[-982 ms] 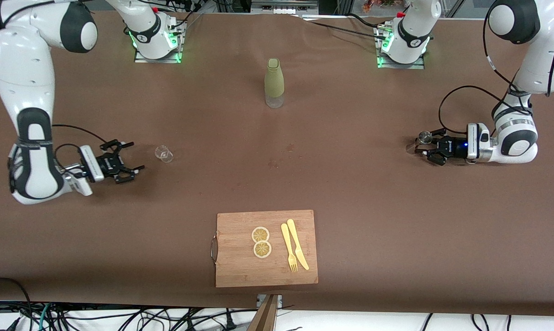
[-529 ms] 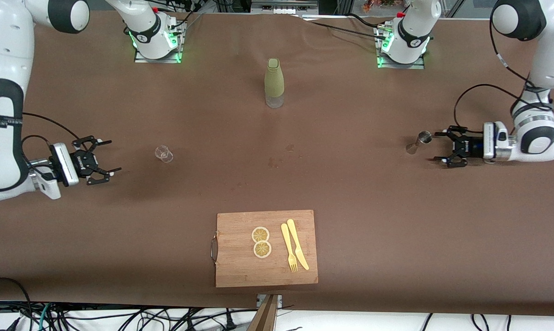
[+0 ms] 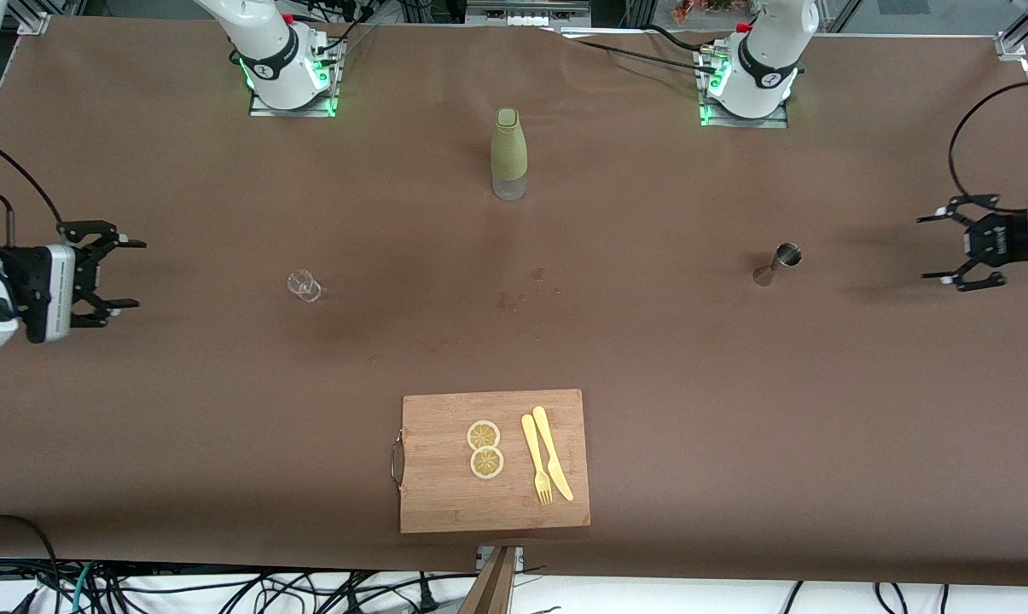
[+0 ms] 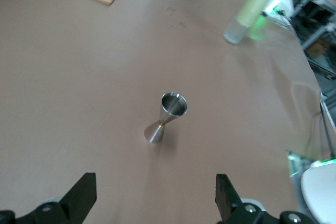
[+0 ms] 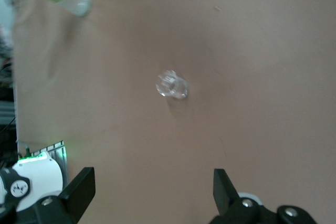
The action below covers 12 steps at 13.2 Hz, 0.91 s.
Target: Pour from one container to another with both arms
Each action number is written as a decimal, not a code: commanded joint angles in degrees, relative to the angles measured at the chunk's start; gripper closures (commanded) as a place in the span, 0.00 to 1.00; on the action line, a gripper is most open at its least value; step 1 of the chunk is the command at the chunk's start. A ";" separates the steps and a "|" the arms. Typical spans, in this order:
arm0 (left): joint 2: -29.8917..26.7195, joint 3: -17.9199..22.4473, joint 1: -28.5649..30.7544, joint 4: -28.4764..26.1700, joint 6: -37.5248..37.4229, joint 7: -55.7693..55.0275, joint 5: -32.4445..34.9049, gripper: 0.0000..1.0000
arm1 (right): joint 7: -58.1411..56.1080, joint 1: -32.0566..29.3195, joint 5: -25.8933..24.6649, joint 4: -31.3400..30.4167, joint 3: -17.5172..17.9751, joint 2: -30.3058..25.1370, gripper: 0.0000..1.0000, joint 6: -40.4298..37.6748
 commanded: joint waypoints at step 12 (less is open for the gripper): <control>-22.88 -11.16 -20.10 5.56 2.16 -105.86 29.70 0.00 | 79.33 -0.91 -23.88 -9.25 17.29 -22.04 0.00 5.31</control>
